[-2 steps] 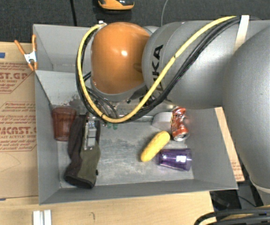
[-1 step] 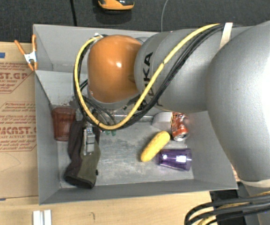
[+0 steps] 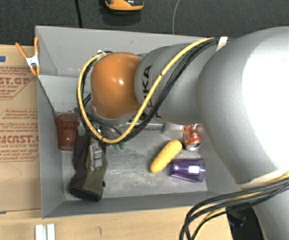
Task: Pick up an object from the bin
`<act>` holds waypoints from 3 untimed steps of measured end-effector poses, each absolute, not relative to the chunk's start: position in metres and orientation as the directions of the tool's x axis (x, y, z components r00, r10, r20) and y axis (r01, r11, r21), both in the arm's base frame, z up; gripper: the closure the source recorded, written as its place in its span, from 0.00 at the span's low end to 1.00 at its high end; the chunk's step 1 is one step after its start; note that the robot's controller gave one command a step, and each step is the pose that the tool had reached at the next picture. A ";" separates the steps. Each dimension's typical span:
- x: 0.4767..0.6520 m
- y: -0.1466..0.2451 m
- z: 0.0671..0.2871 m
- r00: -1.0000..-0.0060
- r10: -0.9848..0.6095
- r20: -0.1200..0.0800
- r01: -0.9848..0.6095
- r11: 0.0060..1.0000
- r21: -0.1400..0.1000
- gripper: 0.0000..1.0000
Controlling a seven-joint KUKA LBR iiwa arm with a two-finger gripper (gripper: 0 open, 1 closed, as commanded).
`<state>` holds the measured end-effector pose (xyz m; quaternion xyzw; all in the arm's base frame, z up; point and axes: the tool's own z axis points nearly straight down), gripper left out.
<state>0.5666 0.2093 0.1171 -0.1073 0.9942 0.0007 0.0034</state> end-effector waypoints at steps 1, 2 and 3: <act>0.570 0.196 0.091 -0.978 -0.208 -0.001 -0.208 0.978 0.002 1.00; 0.570 0.196 0.091 -0.978 -0.208 0.001 -0.208 0.978 0.002 0.00; 0.570 0.196 0.091 -0.978 -0.208 0.001 -0.208 0.978 0.002 0.00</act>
Offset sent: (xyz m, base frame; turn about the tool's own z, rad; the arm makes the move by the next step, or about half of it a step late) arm 0.0000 0.0000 0.0000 0.0000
